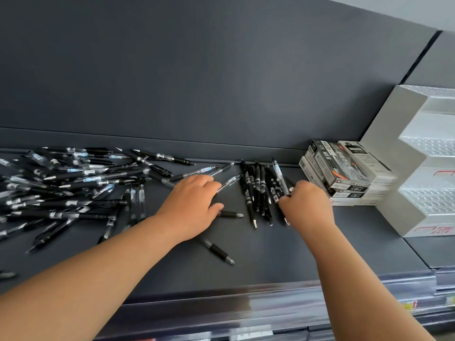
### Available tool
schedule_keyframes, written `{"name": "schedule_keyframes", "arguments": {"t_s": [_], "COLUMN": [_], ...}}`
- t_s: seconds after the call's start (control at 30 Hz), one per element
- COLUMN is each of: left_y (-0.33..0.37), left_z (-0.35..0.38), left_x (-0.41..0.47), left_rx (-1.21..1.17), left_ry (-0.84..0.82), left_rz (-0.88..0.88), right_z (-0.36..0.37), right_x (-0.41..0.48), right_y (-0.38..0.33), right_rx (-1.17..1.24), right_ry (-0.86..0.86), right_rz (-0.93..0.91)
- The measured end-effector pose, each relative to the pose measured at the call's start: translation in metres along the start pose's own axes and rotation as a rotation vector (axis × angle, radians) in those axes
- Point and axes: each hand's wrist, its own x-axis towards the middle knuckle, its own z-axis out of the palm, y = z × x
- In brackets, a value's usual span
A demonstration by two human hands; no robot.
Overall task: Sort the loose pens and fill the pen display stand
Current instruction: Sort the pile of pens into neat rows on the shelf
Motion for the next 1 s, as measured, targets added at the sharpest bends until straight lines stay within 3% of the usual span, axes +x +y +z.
{"name": "schedule_keyframes", "arguments": {"t_s": [0.17, 0.7, 1.0], "left_y": [-0.024, -0.13, -0.146], "left_z": [-0.016, -0.079, -0.082], "left_x": [-0.012, -0.091, -0.1], "left_rx": [0.045, 0.166, 0.137], "left_ry": [0.022, 0.082, 0.079], "left_rz": [-0.023, -0.294, -0.319], "right_z": [-0.005, 0.066, 0.066], "right_x": [-0.016, -0.058, -0.029], "right_y": [-0.034, -0.174, -0.164], "right_rx": [0.118, 0.286, 0.213], "right_ry": [0.003, -0.354, -0.163], "right_rz": [-0.151, -0.452, -0.393]}}
